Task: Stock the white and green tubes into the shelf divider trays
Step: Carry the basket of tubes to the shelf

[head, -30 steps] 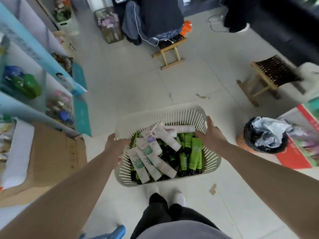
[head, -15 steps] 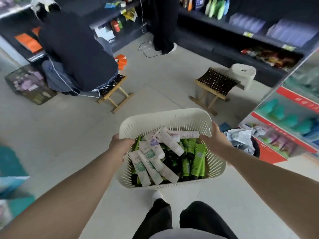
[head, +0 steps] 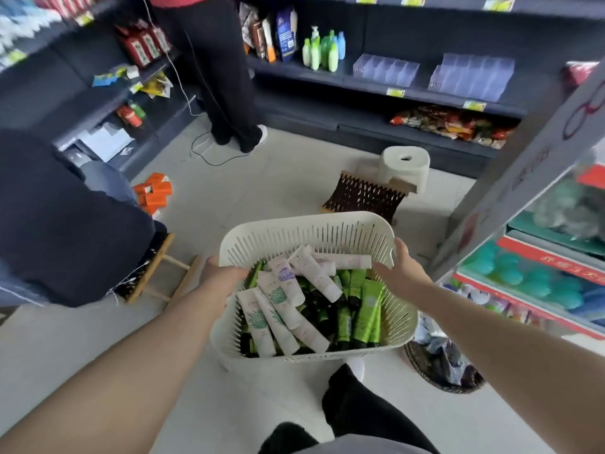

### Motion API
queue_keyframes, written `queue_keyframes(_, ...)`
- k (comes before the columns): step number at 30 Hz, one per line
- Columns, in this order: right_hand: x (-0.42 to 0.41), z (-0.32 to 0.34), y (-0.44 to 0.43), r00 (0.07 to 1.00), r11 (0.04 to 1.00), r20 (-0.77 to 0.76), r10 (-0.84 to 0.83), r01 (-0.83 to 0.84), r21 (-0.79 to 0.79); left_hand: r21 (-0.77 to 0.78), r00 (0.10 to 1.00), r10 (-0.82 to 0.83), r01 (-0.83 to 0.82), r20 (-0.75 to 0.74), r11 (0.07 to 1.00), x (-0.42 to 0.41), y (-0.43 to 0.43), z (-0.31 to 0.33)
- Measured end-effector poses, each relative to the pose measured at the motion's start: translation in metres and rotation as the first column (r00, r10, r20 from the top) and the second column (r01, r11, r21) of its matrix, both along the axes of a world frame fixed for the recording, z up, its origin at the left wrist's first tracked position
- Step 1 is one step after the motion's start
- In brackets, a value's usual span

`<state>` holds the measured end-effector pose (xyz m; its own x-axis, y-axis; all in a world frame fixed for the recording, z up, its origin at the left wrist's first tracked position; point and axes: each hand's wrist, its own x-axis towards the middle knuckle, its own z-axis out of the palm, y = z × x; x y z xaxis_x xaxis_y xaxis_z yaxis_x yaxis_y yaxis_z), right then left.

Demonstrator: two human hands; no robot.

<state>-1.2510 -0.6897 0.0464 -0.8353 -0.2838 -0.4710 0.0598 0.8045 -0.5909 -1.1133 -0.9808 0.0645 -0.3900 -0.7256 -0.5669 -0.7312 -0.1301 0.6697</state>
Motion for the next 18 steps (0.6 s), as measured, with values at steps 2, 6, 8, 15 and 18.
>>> queue_keyframes(2, -0.044, 0.007, -0.009, 1.000, 1.000, 0.010, -0.027, 0.027, 0.012, 0.009, 1.000, -0.006, 0.006, 0.005, 1.000, -0.047, -0.011, 0.001)
queue_keyframes(6, -0.131, 0.020, -0.028, 0.996, 0.996, 0.010, -0.090, 0.090, 0.010, 0.072, 0.998, -0.063, 0.061, 0.028, 0.996, -0.150, -0.036, 0.007)
queue_keyframes(8, -0.165, 0.025, -0.036, 0.993, 0.993, 0.004, -0.116, 0.116, 0.015, 0.071, 0.994, -0.098, 0.095, 0.038, 0.993, -0.192, -0.049, 0.007)
queue_keyframes(15, -0.309, 0.018, -0.072, 0.948, 0.946, -0.021, -0.317, 0.318, 0.058, 0.115, 0.974, -0.226, 0.225, -0.003, 0.968, -0.381, -0.093, -0.015)
queue_keyframes(18, -0.363, 0.019, -0.088, 0.908, 0.904, -0.061, -0.414, 0.418, 0.089, 0.105, 0.957, -0.290, 0.291, -0.022, 0.951, -0.455, -0.107, -0.010)
